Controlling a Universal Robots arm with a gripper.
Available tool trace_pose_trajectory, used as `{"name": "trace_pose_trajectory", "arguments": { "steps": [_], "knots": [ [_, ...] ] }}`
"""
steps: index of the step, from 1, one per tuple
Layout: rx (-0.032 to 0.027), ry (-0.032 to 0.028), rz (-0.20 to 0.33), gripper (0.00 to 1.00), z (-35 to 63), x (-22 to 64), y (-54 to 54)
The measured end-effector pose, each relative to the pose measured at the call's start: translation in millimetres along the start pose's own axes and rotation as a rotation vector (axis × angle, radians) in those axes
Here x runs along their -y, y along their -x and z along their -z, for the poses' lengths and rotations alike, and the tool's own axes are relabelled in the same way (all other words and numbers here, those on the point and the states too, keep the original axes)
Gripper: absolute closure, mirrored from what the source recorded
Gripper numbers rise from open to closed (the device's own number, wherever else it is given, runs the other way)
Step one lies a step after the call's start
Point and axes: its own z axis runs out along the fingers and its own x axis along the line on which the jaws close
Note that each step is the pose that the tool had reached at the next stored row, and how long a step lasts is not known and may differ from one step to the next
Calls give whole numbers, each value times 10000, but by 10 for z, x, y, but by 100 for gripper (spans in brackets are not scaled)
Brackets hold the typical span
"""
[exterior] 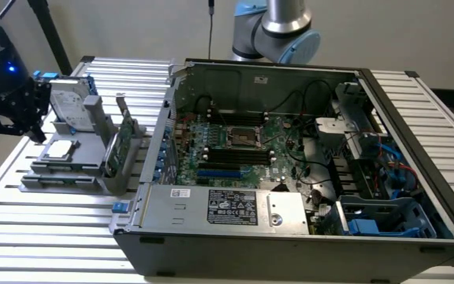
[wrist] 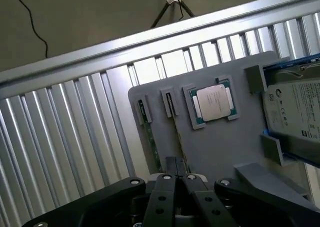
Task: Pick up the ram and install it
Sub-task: 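Pick up the ram and move it above insertion slot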
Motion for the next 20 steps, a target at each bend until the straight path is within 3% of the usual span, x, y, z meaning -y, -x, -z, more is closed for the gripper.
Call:
{"name": "trace_pose_trajectory", "arguments": {
  "steps": [11, 20],
  "knots": [
    [-53, -18, 1959, 89, -70, 6, 2],
    [-67, -10, 2432, 89, -100, 64, -24]
  ]
}}
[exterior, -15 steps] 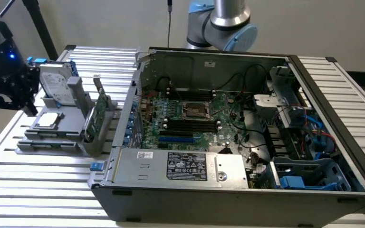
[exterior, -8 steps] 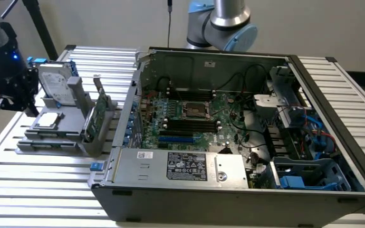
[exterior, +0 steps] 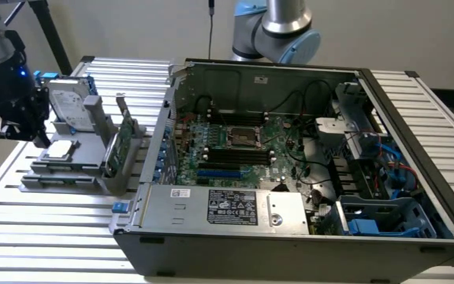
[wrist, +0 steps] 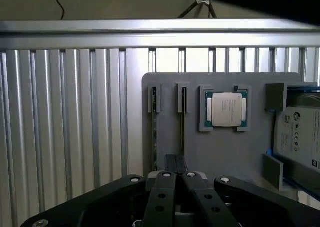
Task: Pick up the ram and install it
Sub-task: 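Pick up the ram and move it above insertion slot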
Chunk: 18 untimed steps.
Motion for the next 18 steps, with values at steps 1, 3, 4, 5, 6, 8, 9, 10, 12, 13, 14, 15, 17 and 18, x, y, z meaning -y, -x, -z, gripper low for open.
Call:
{"name": "trace_pose_trajectory", "arguments": {
  "steps": [1, 3, 4, 5, 6, 8, 9, 10, 12, 13, 14, 15, 17, 18],
  "knots": [
    [-1, -1, 21, 89, -6, 2, -13],
    [-1, -2, 62, 88, -22, 6, -41],
    [-3, 0, 78, 88, -31, 9, -55],
    [-1, -2, 93, 83, -45, 13, -65],
    [-2, -1, 104, 83, -62, 17, -70],
    [-3, 1, 127, 70, -99, 29, -74],
    [-4, 1, 139, 64, -115, 35, -76],
    [-3, 0, 151, 58, -134, 40, -77],
    [-4, 2, 162, 52, -170, 43, -81],
    [-4, 2, 163, 52, -188, 44, -84],
    [-4, 2, 164, 52, -207, 44, -87],
    [-4, 2, 163, 52, -224, 45, -90],
    [-4, 2, 164, 52, -261, 46, -97],
    [-3, 1, 163, 52, -279, 47, -101]
  ]
}}
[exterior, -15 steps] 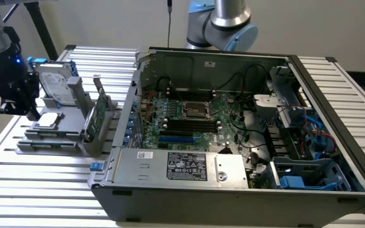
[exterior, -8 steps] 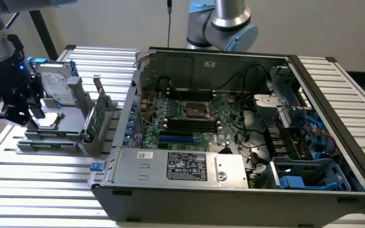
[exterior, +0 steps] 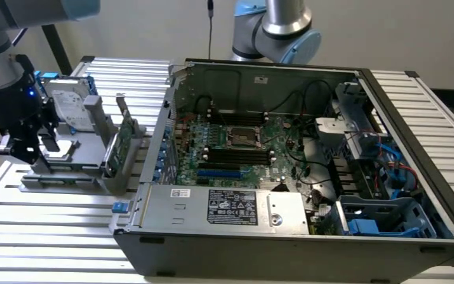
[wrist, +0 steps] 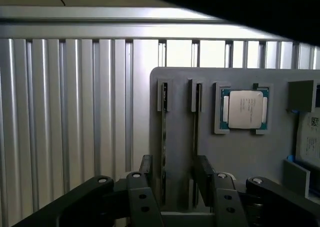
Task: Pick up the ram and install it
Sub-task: 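Pick up the ram and move it above insertion slot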
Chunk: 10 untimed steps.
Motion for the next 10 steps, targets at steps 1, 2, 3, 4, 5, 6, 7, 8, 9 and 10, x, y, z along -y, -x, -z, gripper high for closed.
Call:
{"name": "trace_pose_trajectory", "arguments": {
  "steps": [1, 2, 3, 4, 5, 6, 7, 8, 9, 10],
  "knots": [
    [-1, 1, 0, 52, -17, 0, -4],
    [-1, 1, 0, 52, -37, 1, -8],
    [-1, 1, -1, 52, -54, 1, -10],
    [0, 0, -1, 52, -73, 1, -14],
    [-1, 1, 0, 52, -91, 2, -17],
    [-1, 1, 0, 52, -109, 3, -21],
    [-1, 0, -1, 52, -127, 3, -24],
    [-1, 1, 0, 52, -145, 4, -28],
    [-1, 1, 0, 52, -164, 5, -32],
    [-1, 1, 1, 52, -182, 5, -38]
  ]
}}
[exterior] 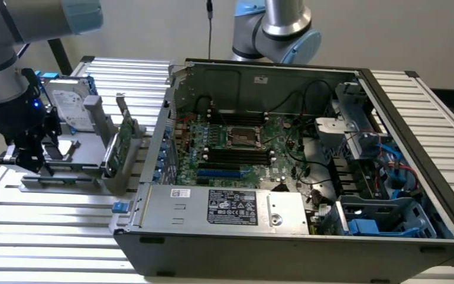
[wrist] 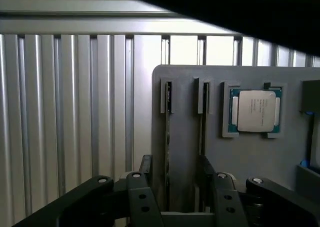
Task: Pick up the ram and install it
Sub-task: 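Pick up the ram and move it above insertion slot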
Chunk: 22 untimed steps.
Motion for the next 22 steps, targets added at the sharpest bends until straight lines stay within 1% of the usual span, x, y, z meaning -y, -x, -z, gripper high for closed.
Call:
{"name": "trace_pose_trajectory", "arguments": {
  "steps": [8, 13, 15, 20, 22],
  "knots": [
    [0, 0, -2, 52, -146, 3, -63],
    [8, 9, -1, 52, -227, 7, -71],
    [29, 27, 0, 52, -238, 8, -71],
    [115, 55, 4, 52, -266, 9, -71],
    [132, 77, 5, 52, -282, 10, -73]
  ]
}}
